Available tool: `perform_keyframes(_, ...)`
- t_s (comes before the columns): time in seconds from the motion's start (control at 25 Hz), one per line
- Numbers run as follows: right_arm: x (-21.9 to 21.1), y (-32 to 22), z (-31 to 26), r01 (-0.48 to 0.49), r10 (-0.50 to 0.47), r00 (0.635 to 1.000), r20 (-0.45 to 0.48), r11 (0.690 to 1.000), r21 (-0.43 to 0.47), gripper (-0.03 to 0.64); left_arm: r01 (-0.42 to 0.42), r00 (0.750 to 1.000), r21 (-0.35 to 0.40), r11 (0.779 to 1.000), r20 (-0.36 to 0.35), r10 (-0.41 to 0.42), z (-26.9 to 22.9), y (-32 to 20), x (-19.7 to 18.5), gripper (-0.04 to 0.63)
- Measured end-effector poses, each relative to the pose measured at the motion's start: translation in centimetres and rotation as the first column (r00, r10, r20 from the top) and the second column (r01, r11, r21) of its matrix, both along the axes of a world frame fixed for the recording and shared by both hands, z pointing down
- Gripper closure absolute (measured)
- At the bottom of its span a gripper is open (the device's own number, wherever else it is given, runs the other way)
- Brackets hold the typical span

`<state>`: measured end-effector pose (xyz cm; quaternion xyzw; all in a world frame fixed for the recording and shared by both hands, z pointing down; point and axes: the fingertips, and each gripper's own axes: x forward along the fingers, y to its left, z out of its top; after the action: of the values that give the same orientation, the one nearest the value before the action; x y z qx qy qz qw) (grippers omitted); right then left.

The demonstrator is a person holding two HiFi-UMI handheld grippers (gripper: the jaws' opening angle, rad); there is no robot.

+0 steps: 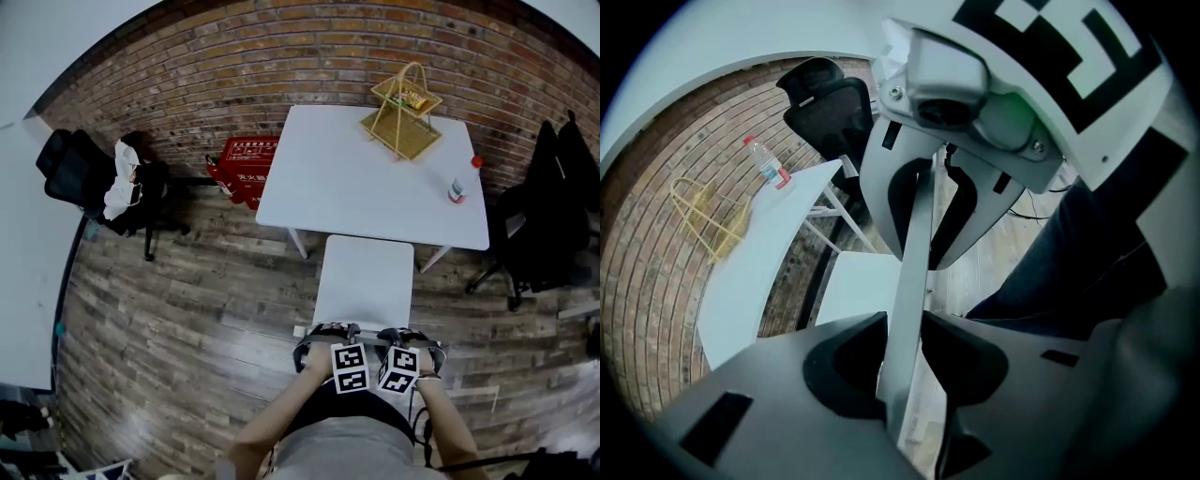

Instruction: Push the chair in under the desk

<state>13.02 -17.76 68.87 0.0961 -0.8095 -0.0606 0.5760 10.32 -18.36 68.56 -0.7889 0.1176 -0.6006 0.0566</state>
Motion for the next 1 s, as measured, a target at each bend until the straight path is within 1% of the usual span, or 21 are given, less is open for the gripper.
perform_keyframes(0.32, -1.0, -3.5, 0.1, 0.003, -0.003, 1.0, 0.013, 1.0, -0.004, 0.525, -0.003, 1.0, -0.001, 1.0, 0.002, 0.003, 0.0, -3.7, -1.0, 0.466)
perform_keyframes(0.6, -2.0, -8.1, -0.1, -0.013, 0.013, 1.0, 0.018, 1.0, -0.011, 0.525, -0.01, 1.0, -0.011, 1.0, 0.003, 0.01, 0.1, -8.3, -1.8, 0.466)
perform_keyframes(0.8, -2.7, -11.7, -0.2, -0.02, 0.02, 1.0, 0.019, 1.0, 0.0, 0.525, -0.009, 1.0, 0.003, 1.0, 0.001, 0.009, 0.0, -12.0, -2.5, 0.46)
perform_keyframes(1.0, -2.7, -14.9, 0.0, -0.027, 0.027, 1.0, 0.012, 1.0, -0.008, 0.525, -0.015, 1.0, 0.009, 1.0, -0.004, 0.015, -0.1, -15.3, -2.7, 0.459)
